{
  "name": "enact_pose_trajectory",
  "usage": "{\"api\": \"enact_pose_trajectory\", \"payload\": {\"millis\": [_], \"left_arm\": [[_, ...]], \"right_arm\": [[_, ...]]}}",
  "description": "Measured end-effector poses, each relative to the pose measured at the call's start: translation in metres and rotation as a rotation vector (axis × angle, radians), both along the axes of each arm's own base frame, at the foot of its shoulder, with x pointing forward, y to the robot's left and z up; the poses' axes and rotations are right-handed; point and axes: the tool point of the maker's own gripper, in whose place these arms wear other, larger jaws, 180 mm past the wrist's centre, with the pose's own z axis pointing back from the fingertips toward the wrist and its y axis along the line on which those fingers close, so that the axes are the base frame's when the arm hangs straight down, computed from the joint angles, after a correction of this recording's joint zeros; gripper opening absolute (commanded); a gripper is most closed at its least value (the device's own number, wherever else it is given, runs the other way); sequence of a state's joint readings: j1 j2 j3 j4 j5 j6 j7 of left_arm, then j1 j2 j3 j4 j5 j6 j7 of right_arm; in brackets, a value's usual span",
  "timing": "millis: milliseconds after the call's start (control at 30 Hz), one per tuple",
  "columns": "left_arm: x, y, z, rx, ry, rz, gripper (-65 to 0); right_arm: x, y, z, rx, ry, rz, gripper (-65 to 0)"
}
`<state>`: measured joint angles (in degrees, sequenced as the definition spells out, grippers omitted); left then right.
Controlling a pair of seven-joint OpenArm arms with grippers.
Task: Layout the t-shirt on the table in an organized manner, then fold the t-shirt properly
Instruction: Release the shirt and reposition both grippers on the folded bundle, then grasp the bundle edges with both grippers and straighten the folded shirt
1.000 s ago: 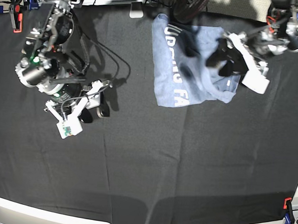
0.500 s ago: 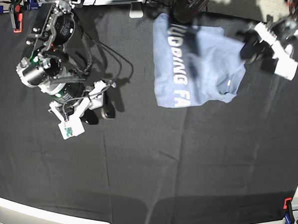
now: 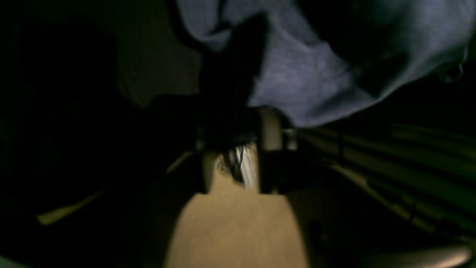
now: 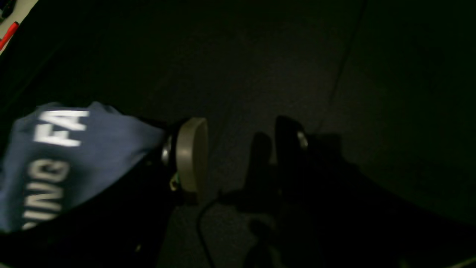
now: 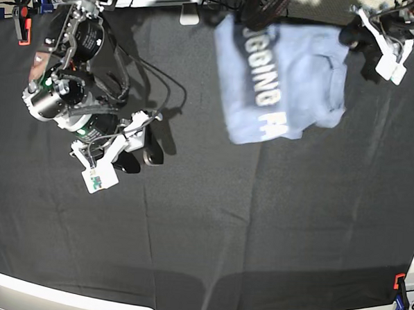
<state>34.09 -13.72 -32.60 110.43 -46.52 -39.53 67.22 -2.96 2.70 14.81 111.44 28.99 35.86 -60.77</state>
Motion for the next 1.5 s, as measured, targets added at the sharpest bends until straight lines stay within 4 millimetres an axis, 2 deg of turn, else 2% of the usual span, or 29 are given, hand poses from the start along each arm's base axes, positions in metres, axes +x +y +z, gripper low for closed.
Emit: {"api": "enact_pose_trajectory", "payload": {"millis": [100, 200, 367, 500, 600, 767, 800, 867, 933, 1067, 1200, 1300, 1367, 1500], "left_arm": [[0.024, -0.003, 0.021, -0.076, -0.143, 0.050, -40.0], [0.036, -0.006, 0.035, -0.126, -0.212, 0.064, -40.0], [0.053, -0.005, 0.044, -0.124, -0.264, 0.060, -40.0], [0.050, -0.001, 0.037, -0.097, -0.232, 0.082, -40.0], [0.048, -0.002, 0.037, -0.102, -0.227, 0.085, -40.0], [0.043, -0.012, 0.031, -0.130, -0.206, 0.104, -40.0], [0.043, -0.014, 0.030, -0.137, -0.203, 0.109, -40.0], [0.042, -0.019, 0.031, -0.150, -0.211, 0.101, -40.0], [0.039, -0.020, 0.029, -0.147, -0.197, 0.095, -40.0], [0.035, -0.024, 0.025, -0.153, -0.174, 0.095, -40.0], [0.033, -0.031, 0.027, -0.195, -0.161, 0.086, -40.1], [0.029, -0.036, 0.027, -0.220, -0.138, 0.068, -45.4], [0.022, -0.035, 0.020, -0.195, -0.099, 0.055, -48.1], [0.014, -0.040, 0.001, -0.198, -0.036, 0.048, -48.1]], "right_arm": [[-0.002, 0.009, 0.007, 0.063, -0.011, 0.028, -36.2], [-0.009, 0.031, 0.018, 0.135, -0.035, 0.126, -36.2], [-0.027, 0.086, 0.018, 0.153, -0.018, 0.313, -36.2], [-0.043, 0.137, 0.016, 0.111, -0.060, 0.452, -36.6], [-0.048, 0.168, 0.003, 0.049, -0.064, 0.510, -36.6], [-0.049, 0.202, -0.041, 0.012, 0.065, 0.576, -36.7], [-0.046, 0.203, -0.053, -0.019, 0.091, 0.580, -37.6], [-0.034, 0.192, -0.079, -0.099, 0.158, 0.540, -39.2], [-0.016, 0.171, -0.102, -0.179, 0.215, 0.461, -39.2], [0.010, 0.139, -0.114, -0.181, 0.262, 0.368, -39.2], [0.021, 0.118, -0.113, -0.156, 0.271, 0.305, -39.2], [0.025, 0.111, -0.104, -0.105, 0.265, 0.284, -39.2], [0.029, 0.109, -0.091, -0.085, 0.239, 0.280, -39.2], [0.037, 0.112, -0.054, -0.029, 0.151, 0.282, -39.2]]}}
